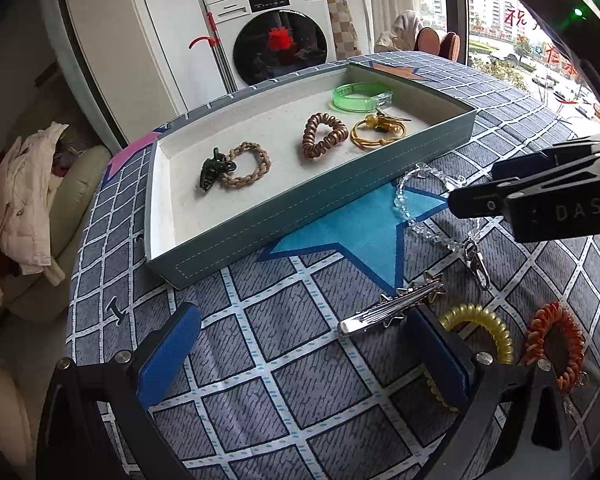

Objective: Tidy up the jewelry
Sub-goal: 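Lift both tools from the tray and move toward the jewelry on the table, then grasp the silver hair barrette with the left tool while the right tool grasps the clear crystal bead bracelet, then lift both held items and carry them over the white tray, then lower both items into the tray and open both tools to release them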

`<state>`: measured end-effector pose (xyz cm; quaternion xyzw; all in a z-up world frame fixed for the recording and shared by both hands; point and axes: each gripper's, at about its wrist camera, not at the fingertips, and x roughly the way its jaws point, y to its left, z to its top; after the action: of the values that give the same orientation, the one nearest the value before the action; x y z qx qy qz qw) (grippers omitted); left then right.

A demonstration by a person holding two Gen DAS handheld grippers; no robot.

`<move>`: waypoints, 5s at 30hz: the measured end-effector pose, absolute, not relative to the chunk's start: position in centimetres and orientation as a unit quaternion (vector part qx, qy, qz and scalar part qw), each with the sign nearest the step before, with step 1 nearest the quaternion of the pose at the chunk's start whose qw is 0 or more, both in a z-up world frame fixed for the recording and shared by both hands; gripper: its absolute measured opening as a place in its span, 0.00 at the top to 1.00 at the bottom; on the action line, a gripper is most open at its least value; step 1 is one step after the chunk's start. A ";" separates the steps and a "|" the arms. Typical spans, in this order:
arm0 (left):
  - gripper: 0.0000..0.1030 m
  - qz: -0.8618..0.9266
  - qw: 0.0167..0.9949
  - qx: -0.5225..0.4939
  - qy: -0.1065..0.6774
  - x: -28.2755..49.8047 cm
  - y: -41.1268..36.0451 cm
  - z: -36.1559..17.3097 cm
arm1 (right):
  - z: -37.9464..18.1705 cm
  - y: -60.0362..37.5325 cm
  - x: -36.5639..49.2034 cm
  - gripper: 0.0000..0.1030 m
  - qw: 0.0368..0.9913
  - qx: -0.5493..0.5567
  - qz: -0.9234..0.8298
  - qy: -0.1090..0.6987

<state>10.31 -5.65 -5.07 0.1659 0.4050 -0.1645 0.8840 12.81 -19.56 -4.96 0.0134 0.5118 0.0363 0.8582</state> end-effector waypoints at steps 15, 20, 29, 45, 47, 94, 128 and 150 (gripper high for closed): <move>0.24 -0.242 0.857 0.162 0.426 10.5 -8.2 -4.3 | -5.1 -18.0 13.2 0.54 0.855 -0.058 0.056 0.512; 0.45 -0.255 0.845 0.126 0.453 10.7 -7.8 -4.2 | -5.0 -17.6 13.2 0.61 0.853 -0.061 0.062 0.514; 0.64 -0.246 0.852 0.093 0.452 10.5 -7.1 -4.2 | -4.8 -17.8 12.6 0.81 0.859 -0.037 0.058 0.507; 0.69 -0.221 0.873 0.034 0.434 10.6 -3.9 -2.2 | -1.1 -18.9 10.9 0.81 0.882 -0.008 0.071 0.466; 0.69 -0.221 0.874 0.037 0.431 10.4 -3.9 -2.2 | -0.7 -18.8 10.8 0.81 0.883 -0.008 0.074 0.463; 0.64 -0.183 0.869 0.027 0.459 10.1 -4.6 -3.2 | 0.7 -20.0 8.6 0.81 0.887 0.022 0.097 0.450; 0.64 -0.148 0.892 0.006 0.426 21.2 -2.3 -1.0 | 1.8 -16.4 23.8 0.81 0.897 0.077 0.135 0.414; 0.64 -0.106 0.889 0.044 0.444 23.8 -4.5 -4.3 | -5.2 -18.7 25.6 0.80 0.876 0.034 0.058 0.478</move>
<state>23.83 -4.45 -4.26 0.0441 0.4443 -0.1059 0.8885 25.63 -18.71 -5.16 0.0341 0.4784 0.0577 0.8756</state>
